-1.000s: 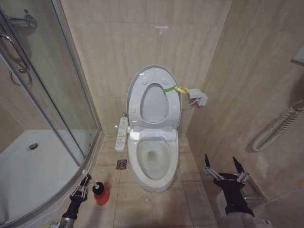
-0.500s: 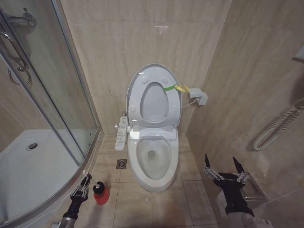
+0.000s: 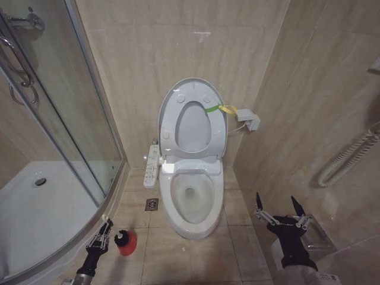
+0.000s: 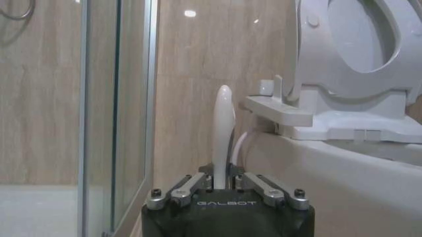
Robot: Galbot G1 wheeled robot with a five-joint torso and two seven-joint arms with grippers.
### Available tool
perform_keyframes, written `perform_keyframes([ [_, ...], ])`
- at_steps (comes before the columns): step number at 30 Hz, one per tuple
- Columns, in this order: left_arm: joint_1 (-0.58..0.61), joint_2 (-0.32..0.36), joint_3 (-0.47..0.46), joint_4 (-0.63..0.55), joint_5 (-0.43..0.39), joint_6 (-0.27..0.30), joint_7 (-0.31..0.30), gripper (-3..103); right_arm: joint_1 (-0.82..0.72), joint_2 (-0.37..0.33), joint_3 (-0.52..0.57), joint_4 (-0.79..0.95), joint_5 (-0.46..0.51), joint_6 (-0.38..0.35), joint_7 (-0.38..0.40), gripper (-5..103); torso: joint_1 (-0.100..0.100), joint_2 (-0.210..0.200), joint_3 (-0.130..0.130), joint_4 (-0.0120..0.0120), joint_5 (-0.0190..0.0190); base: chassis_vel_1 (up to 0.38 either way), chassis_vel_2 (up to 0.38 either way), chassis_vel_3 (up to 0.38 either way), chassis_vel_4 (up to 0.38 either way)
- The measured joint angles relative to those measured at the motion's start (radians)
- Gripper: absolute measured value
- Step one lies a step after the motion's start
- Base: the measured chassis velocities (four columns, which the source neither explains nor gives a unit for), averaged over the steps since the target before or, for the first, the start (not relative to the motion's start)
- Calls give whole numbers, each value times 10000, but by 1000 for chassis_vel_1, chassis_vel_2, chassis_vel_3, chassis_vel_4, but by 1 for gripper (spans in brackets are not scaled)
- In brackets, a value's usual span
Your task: Open the toilet lid, clean the toilet bowl with a toilet brush, close the toilet lid, and flush.
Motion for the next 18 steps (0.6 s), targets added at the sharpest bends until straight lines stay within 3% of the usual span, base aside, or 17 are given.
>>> perform_keyframes([
  [18,-485,174,145,620,-129,-3,256,15,0,0,0,0,0,0,0,100,-216,-516,-296,0,0,0,0,0,0],
])
